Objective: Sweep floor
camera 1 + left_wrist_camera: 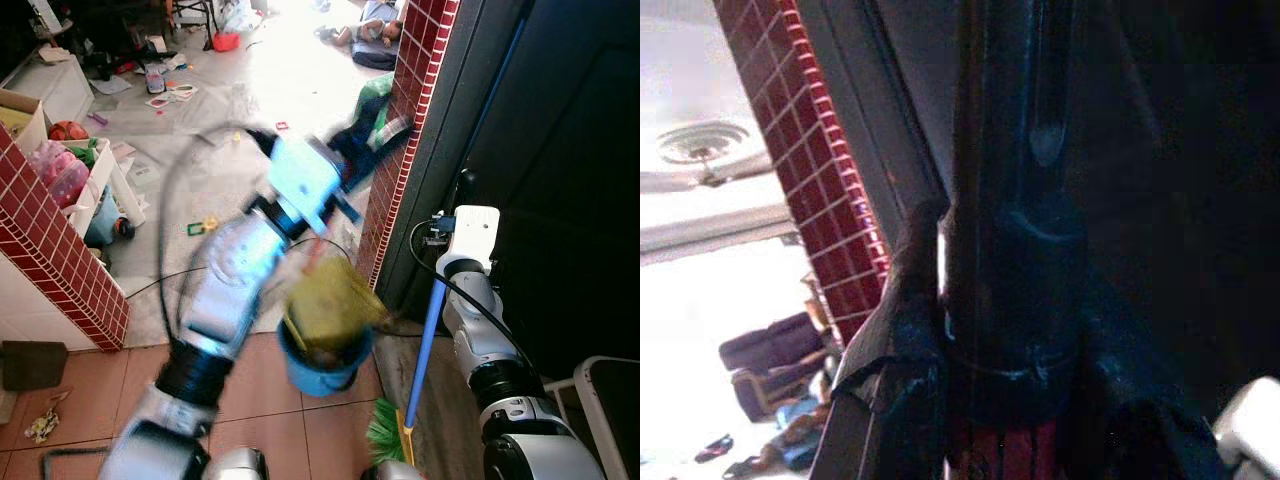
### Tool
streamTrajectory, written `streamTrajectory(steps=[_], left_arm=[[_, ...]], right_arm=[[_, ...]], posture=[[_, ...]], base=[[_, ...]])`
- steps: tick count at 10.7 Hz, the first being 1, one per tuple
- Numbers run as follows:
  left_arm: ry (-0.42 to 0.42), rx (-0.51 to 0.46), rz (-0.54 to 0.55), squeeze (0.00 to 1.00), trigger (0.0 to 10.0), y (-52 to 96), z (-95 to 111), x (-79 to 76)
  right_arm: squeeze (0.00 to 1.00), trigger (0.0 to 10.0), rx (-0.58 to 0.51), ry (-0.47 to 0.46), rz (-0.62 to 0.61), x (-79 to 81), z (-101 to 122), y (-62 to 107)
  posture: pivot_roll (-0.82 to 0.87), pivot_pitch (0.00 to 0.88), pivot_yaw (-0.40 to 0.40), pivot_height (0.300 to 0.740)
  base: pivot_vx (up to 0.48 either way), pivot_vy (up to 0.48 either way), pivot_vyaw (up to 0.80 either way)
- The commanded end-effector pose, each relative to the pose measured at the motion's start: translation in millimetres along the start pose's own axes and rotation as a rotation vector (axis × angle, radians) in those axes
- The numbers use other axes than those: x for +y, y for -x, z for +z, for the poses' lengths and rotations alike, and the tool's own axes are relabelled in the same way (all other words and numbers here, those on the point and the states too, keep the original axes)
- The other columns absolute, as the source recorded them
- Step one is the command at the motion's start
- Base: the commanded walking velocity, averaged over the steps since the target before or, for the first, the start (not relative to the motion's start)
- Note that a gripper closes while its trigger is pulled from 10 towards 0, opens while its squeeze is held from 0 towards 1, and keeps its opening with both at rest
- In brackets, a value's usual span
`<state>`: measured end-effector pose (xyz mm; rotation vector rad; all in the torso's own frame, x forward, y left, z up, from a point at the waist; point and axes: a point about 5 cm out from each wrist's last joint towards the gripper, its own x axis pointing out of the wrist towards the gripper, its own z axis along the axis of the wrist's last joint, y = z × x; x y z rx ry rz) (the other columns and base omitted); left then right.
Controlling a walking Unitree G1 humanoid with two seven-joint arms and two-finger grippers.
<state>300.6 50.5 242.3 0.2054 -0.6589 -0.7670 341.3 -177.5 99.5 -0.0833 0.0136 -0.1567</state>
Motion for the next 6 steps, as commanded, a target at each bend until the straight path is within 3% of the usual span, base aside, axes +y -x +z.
streamTrajectory(steps=[1, 3, 6], left_arm=[[-0.088, -0.082, 0.01, 0.0, 10.0, -9.5, 24.7, 15.6], [-0.146, -0.103, 0.068, 0.0, 10.0, -8.4, 39.4, 37.4], [-0.277, -0.108, 0.38, 0.0, 10.0, 5.3, 58.0, 93.0]], right_arm=[[0.0, 10.0, -0.049, 0.01, 0.006, 0.4, 12.0, -5.7], [0.0, 10.0, -0.045, 0.011, 0.009, 0.4, 11.1, -6.1], [0.0, 10.0, -0.024, 0.011, 0.022, 2.5, 8.7, -6.9]], posture=[[-0.04, 0.0, -0.029, 0.74], [-0.03, 0.0, -0.035, 0.74], [-0.01, 0.0, -0.048, 0.74]], base=[[0.0, 0.0, 0.0], [0.0, 0.0, 0.0], [0.0, 0.0, 0.0]])
